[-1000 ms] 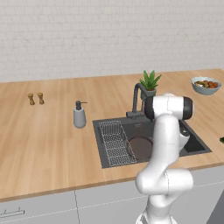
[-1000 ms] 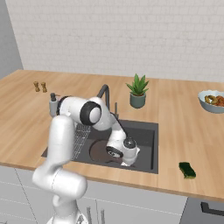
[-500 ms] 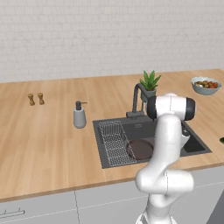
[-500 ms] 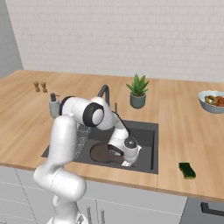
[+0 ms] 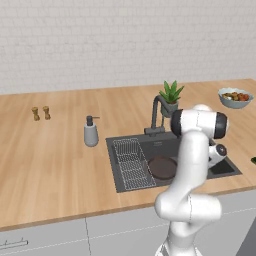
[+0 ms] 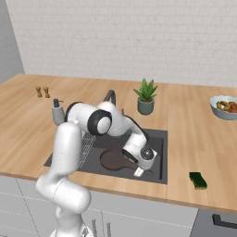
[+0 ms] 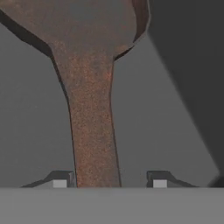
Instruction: Pick the pan and sponge and place them into the sink. Then turn on the water.
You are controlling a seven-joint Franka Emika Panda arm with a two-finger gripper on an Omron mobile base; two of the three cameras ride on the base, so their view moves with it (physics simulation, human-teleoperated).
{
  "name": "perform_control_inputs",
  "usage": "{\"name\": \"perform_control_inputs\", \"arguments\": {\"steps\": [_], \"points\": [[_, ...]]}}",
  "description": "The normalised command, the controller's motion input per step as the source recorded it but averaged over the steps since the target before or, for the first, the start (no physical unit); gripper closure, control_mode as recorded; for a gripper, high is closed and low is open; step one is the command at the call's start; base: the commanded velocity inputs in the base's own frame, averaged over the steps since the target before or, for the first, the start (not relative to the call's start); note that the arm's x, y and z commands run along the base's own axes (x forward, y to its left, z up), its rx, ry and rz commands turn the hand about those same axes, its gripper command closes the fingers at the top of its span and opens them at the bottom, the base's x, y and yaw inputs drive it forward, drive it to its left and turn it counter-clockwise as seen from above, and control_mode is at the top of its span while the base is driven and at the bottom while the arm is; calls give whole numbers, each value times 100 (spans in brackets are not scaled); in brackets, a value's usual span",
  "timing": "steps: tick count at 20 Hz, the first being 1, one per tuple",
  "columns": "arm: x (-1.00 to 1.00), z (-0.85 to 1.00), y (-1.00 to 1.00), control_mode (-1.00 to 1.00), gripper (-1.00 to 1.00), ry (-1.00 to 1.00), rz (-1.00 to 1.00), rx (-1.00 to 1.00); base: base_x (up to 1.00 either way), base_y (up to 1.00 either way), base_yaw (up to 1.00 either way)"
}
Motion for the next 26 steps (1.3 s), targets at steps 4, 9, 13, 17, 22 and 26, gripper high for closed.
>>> {"name": "perform_control_inputs", "arguments": {"steps": [4,9,13,17,22,26], "points": [[0,49,-22,-100,-100,-4,0,9,0,0,0],[1,73,-1,-100,-100,5,0,2,0,0,0],[28,100,0,-100,-100,38,0,0,0,0,0],[11,100,0,-100,-100,18,0,-1,0,0,0],[0,100,-11,-100,-100,-11,0,0,0,0,0],[0,99,-18,-100,-100,-15,0,0,0,0,0]]}}
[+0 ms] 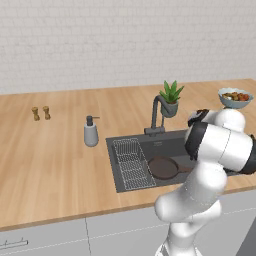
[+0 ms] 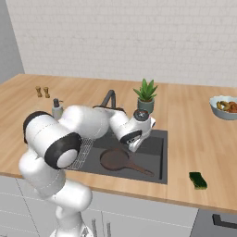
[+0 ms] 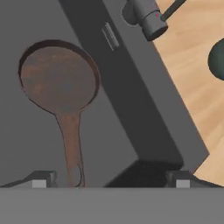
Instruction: Pick the pan and sponge and place them into the sink. Then turn on the water.
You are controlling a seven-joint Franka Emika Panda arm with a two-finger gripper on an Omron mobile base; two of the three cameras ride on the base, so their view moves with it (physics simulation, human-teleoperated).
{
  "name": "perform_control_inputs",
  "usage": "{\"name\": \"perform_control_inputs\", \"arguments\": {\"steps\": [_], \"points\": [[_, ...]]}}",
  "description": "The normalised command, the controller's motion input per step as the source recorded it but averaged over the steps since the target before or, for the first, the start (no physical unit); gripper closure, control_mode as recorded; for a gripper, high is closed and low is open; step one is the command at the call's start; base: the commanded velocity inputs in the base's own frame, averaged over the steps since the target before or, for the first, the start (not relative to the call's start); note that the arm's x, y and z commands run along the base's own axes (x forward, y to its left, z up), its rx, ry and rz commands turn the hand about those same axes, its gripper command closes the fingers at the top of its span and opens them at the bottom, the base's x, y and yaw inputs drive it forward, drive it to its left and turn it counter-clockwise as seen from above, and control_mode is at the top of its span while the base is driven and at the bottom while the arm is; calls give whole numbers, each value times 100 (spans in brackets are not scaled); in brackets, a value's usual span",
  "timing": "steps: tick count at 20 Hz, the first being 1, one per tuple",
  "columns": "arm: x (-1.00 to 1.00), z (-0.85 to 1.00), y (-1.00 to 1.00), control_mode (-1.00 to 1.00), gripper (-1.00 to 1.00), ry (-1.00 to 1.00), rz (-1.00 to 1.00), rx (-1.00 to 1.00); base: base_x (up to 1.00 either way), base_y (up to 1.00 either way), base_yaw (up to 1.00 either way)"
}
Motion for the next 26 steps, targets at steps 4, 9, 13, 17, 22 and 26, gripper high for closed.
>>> {"name": "perform_control_inputs", "arguments": {"steps": [4,9,13,17,22,26], "points": [[-16,93,-22,-100,-100,-9,-4,0,0,0,0],[-38,60,-13,-100,-100,-11,-22,0,0,0,0],[-48,39,-12,-100,-100,-10,-34,1,0,0,0],[-51,27,-11,-100,-100,-7,-41,4,0,0,0],[-59,9,-8,-100,-100,-5,-32,12,0,0,0],[-90,0,-29,-100,-100,-17,-10,22,0,0,0]]}}
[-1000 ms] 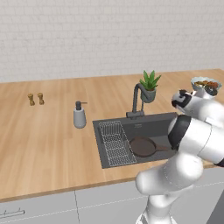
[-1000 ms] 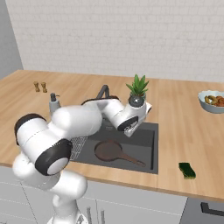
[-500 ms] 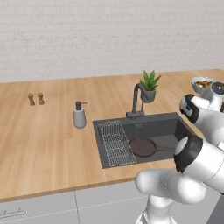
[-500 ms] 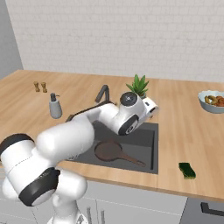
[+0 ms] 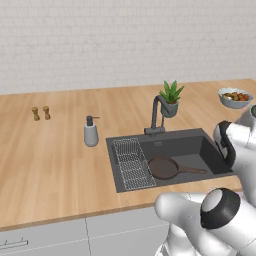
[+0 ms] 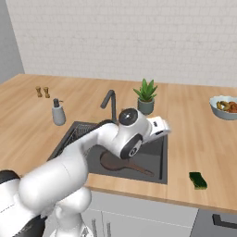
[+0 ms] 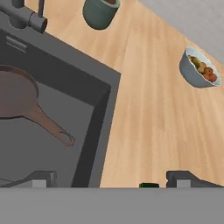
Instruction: Pick the pan and sponge and place them into the sink. Then turn on the water.
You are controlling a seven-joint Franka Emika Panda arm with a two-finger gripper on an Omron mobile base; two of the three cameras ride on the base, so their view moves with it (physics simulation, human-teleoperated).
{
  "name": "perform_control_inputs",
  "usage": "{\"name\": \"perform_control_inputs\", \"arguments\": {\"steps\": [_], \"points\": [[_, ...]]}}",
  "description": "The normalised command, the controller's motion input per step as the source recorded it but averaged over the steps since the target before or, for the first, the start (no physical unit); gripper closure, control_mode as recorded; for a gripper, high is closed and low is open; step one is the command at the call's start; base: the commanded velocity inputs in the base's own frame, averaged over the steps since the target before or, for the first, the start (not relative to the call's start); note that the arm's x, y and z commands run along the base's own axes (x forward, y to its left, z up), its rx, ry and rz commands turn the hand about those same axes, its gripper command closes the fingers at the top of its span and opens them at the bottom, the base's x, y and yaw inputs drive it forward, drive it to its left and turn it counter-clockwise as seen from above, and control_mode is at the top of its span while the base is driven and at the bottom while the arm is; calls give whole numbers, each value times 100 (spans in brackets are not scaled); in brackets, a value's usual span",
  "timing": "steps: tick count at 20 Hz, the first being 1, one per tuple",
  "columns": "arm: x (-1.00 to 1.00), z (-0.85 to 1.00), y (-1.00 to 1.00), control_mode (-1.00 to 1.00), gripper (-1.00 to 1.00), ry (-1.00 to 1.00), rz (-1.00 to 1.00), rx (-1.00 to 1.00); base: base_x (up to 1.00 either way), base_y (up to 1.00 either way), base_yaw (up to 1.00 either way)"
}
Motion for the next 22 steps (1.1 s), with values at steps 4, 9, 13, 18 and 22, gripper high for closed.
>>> {"name": "perform_control_inputs", "arguments": {"steps": [4,9,13,18,22], "points": [[-87,0,-33,-100,-100,-12,-1,20,0,0,0],[-42,0,-33,-100,-100,1,0,11,0,0,0],[-1,11,-32,-100,-100,19,0,2,0,0,0],[0,8,-34,-100,-100,24,-1,0,0,0,0],[0,-1,-29,-100,-100,18,-2,2,0,0,0]]}}
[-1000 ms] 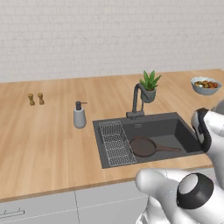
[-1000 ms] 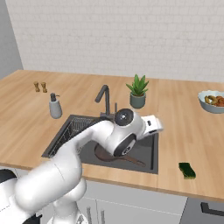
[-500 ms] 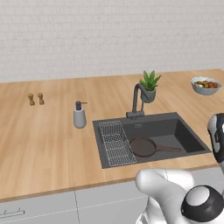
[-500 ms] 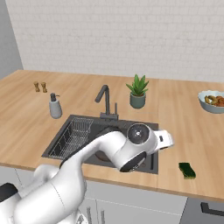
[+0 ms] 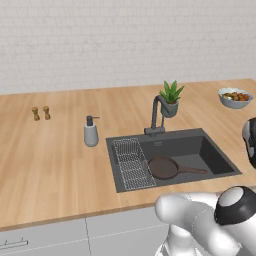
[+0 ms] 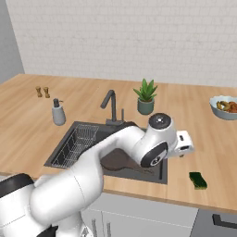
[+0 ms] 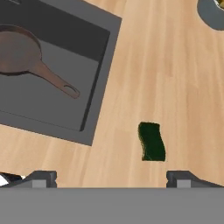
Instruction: Pick the pan and sponge and place them into the sink. Then turn on the water.
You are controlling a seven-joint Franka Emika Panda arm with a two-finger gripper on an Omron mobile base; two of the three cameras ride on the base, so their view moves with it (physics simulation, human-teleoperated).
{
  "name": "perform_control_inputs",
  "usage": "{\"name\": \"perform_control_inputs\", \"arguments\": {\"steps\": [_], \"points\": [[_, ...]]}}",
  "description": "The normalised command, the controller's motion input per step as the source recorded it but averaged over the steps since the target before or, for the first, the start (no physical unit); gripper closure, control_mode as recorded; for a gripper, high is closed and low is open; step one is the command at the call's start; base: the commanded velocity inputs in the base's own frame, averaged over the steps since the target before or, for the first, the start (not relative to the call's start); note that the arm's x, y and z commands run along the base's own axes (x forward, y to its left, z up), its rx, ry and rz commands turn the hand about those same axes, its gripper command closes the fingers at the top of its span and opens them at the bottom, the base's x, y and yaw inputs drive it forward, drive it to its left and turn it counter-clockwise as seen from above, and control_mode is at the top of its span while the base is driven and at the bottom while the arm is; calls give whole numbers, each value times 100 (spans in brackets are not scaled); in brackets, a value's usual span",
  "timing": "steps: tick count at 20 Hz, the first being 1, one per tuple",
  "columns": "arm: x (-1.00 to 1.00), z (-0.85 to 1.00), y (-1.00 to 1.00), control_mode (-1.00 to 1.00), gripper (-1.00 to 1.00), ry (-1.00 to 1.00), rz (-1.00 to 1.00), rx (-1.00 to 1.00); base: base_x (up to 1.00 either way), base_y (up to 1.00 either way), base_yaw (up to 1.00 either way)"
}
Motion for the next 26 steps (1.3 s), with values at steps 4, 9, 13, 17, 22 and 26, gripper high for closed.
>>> {"name": "perform_control_inputs", "arguments": {"steps": [4,9,13,17,22,26], "points": [[0,-9,-31,-100,-100,6,-1,9,0,0,0],[0,-21,-36,-100,-100,6,0,8,0,0,0],[5,-27,-35,-100,-100,20,0,2,0,0,0],[1,-35,-26,-100,-100,16,0,0,0,0,0],[0,-32,-22,-100,-100,4,0,0,0,0,0],[2,-28,-19,-100,-100,0,0,0,0,0,0]]}}
